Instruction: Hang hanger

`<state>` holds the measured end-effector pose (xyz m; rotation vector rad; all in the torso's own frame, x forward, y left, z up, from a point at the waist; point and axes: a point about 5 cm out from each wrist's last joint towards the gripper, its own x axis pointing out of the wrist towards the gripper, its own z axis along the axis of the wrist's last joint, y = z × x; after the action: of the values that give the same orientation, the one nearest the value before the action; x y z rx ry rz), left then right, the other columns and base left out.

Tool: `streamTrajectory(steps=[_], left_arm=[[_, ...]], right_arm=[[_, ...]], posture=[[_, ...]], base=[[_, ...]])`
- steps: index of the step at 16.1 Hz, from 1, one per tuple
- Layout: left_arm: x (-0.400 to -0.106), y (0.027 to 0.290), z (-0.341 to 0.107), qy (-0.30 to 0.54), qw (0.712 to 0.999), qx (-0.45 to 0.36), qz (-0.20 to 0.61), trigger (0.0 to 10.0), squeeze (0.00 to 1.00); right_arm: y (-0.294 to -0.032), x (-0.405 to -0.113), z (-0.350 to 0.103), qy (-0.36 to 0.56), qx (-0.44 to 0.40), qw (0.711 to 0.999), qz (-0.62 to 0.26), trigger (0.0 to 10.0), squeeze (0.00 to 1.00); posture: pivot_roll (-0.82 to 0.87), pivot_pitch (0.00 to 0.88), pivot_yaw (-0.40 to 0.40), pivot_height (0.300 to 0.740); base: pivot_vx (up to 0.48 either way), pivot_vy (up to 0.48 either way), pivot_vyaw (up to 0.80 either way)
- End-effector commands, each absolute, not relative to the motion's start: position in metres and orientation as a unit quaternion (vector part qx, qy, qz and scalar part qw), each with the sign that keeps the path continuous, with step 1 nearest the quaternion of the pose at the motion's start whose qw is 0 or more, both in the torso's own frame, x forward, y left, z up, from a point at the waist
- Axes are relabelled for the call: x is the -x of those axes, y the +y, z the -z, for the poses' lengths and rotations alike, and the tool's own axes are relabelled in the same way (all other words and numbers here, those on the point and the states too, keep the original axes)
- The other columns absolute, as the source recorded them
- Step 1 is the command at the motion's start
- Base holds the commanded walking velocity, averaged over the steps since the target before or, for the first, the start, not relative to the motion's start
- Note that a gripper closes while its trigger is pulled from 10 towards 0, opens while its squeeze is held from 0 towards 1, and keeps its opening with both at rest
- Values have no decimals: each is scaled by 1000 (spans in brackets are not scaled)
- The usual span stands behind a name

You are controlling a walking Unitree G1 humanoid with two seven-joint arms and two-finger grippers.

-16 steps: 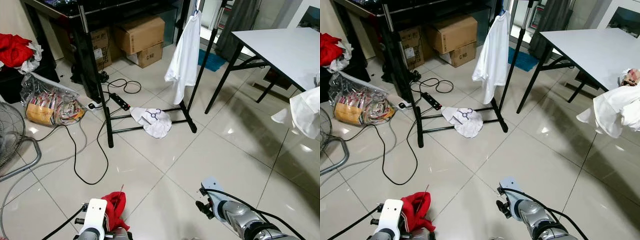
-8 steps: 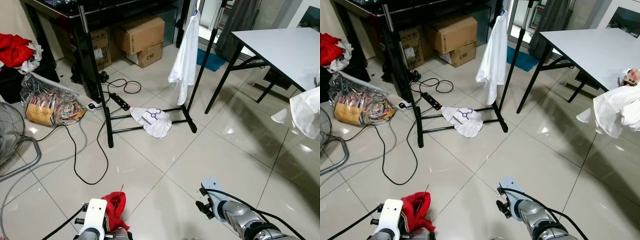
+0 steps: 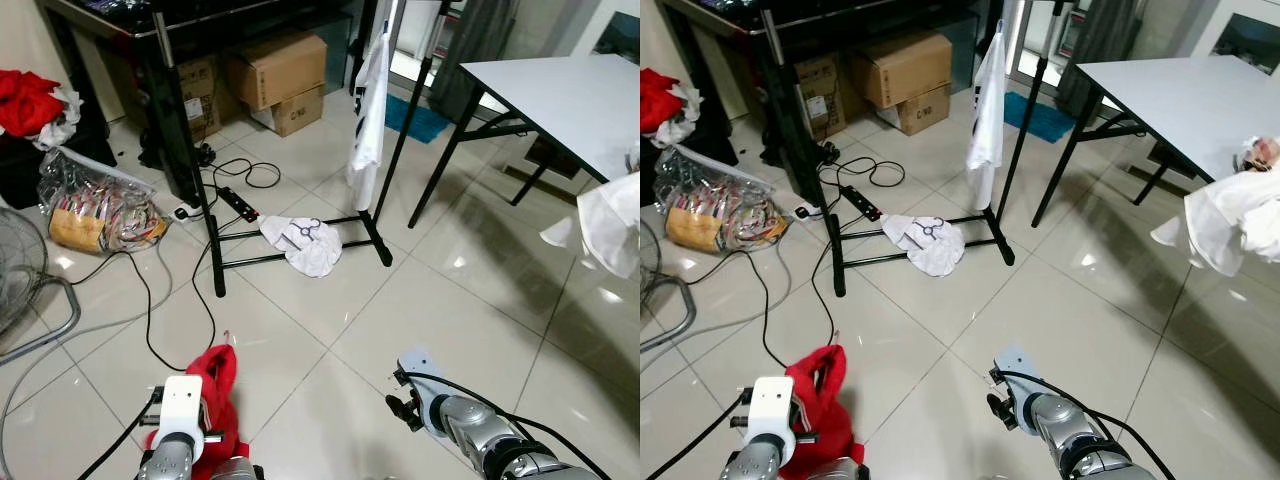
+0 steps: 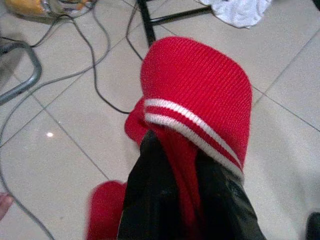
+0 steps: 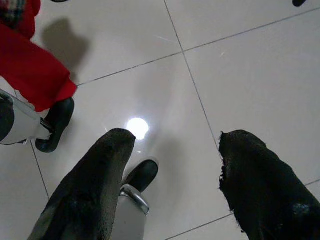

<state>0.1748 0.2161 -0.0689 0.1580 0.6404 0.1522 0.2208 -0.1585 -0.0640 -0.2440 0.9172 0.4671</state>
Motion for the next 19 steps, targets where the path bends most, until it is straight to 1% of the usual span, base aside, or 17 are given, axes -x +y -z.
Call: streamTrajectory(steps=[1,5,6,8,12,13,14,17,19], left_arm=[[-185,221,61,285,951,-87,-84,10000,0],[-213,237,34,197,965,-109,-132,10000,0],[-224,243,21,158,970,-117,-146,10000,0],[-234,247,9,124,973,-123,-153,10000,0],[-248,244,-9,68,977,-146,-142,10000,0],[-256,241,-19,35,978,-159,-133,10000,0],[-258,240,-23,23,977,-166,-129,10000,0],[-272,231,-45,-46,973,-206,-96,10000,0],[-277,228,-57,-77,969,-221,-85,10000,0]], right_arm=[[-161,-224,62,432,119,866,-221,10000,0],[-157,-229,58,417,115,872,-230,10000,0],[-156,-230,57,413,117,873,-232,10000,0],[-155,-232,56,410,113,875,-232,10000,0],[-152,-234,55,404,107,878,-231,10000,0],[-148,-237,52,396,102,882,-235,10000,0],[-147,-240,51,392,100,883,-238,10000,0],[-138,-251,42,367,101,888,-257,10000,0],[-133,-257,37,353,97,892,-266,10000,0]], posture=[[109,14,-57,740],[112,16,-62,740],[112,16,-62,740],[114,15,-61,740],[113,16,-59,740],[112,20,-58,740],[112,20,-58,740],[116,25,-62,740],[118,24,-63,740]], base=[[0,0,0],[0,0,0],[0,0,0],[0,0,0],[0,0,0],[0,0,0],[0,0,0],[0,0,0],[0,0,0]])
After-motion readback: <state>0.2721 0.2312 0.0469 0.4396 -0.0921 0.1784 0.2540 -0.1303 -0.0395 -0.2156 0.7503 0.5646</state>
